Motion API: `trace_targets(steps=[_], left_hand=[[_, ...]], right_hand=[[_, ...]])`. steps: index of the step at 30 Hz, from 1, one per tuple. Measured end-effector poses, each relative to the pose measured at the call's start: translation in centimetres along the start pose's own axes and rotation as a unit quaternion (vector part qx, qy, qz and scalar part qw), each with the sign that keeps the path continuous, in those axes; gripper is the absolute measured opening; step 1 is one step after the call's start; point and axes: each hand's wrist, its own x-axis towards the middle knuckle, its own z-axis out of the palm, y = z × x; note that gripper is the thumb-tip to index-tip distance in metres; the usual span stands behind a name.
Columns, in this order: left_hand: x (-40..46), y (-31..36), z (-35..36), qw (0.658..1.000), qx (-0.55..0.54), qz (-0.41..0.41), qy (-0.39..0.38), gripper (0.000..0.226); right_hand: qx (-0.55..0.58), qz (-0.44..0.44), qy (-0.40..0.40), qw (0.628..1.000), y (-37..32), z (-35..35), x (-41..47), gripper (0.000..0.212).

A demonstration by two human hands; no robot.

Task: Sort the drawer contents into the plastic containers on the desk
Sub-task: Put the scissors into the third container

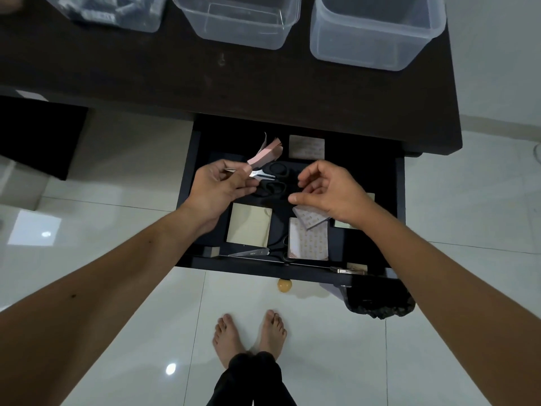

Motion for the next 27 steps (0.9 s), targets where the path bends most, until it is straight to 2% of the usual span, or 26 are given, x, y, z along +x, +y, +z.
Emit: trace_targets(steps=[2,5,8,13,23,27], left_hand=[[0.1,0.0,0.1,1.0,-0.012,-0.002,0.005,0.006],[0.2,0.0,0.1,0.999,-0.034,-0.01,0.004,0.008],[0.4,0.0,0.0,0.998,-0.057,-0.017,0.001,0.009],[0.4,0.0,0.1,0.997,-0.069,-0.023,0.0,0.009],[0.3,-0.3,0.0,0.998,-0.059,-0.023,-0.003,0.01],[0.5,-0.3,-0.1,0.997,-0.067,-0.028,-0.001,0.009]], right_hand=[[-0.022,-0.025,0.002,0.999,0.9,0.3,-0.5,0.035],[-0.088,-0.071,-0.063,0.992,1.5,1.3,-1.2,0.03],[-0.205,-0.119,-0.134,0.962,1.6,2.6,-1.5,0.039],[-0.321,-0.145,-0.152,0.924,2.2,3.6,-1.2,0.042],[-0.336,-0.146,-0.149,0.918,1.9,2.6,-0.5,0.021],[-0.39,-0.18,-0.16,0.889,1.3,2.8,-0.6,0.022]])
